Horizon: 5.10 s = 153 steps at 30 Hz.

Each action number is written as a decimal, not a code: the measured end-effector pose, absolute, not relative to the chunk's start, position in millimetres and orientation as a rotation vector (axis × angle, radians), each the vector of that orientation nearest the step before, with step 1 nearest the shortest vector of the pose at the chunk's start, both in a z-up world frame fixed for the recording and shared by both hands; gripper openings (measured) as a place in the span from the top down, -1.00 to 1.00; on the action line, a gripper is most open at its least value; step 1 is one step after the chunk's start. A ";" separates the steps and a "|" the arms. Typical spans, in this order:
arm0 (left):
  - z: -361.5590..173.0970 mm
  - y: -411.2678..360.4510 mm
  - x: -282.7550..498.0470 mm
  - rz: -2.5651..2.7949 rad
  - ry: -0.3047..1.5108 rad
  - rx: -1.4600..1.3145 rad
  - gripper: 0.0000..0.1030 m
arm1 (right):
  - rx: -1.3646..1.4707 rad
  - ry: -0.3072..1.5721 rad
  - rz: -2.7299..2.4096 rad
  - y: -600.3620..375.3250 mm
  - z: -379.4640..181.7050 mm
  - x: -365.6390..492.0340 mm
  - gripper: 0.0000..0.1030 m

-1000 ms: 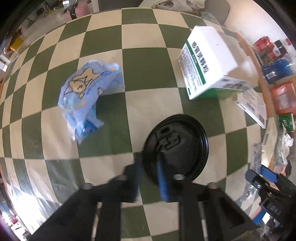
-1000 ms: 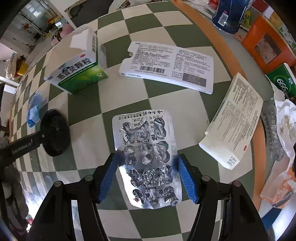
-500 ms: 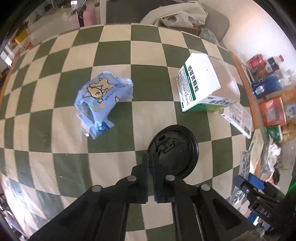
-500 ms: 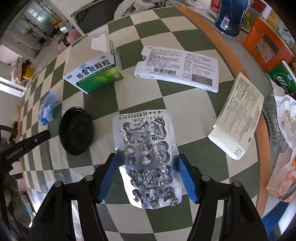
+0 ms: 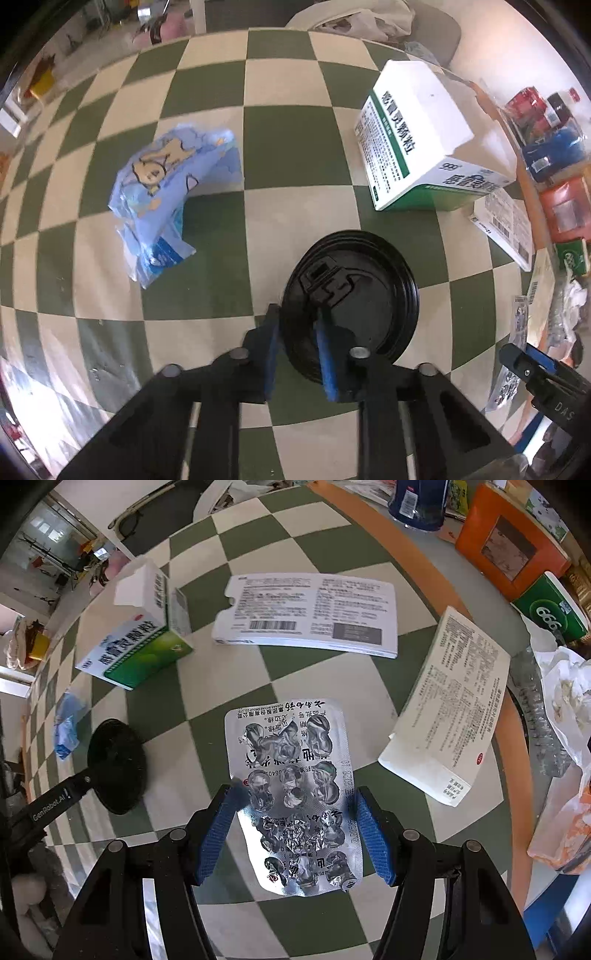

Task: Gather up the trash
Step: 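Carry the black lid and blister pack over the white bin and release both, then move both tools back over the table, then grasp the blue snack wrapper with the left gripper while the right grasps the white box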

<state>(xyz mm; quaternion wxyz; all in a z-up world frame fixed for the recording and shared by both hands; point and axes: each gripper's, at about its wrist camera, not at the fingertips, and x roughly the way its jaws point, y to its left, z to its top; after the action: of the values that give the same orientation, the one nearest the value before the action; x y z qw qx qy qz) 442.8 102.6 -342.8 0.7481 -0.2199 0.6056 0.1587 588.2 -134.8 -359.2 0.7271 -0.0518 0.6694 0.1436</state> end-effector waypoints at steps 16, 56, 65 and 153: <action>-277.0 95.4 368.7 0.403 1.207 -0.390 0.97 | -0.137 1.424 0.384 -132.3 -334.7 538.6 -0.31; -518.9 61.3 -57.1 0.452 1.423 -0.784 0.97 | -0.072 1.656 0.412 -142.3 -535.9 54.5 -0.31; -667.9 71.0 -21.8 0.412 1.513 -0.791 0.91 | -0.003 1.757 0.425 -119.8 -712.4 77.0 -0.31; -248.0 185.9 423.4 0.530 1.299 -0.286 -0.97 | -0.067 1.418 0.428 -8.3 -258.8 546.3 -1.00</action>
<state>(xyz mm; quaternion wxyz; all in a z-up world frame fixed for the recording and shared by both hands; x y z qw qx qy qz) 423.4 185.9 -248.0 0.7545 -0.1311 0.5953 0.2431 546.3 -8.3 -258.8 0.7376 -0.0303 0.6458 0.1949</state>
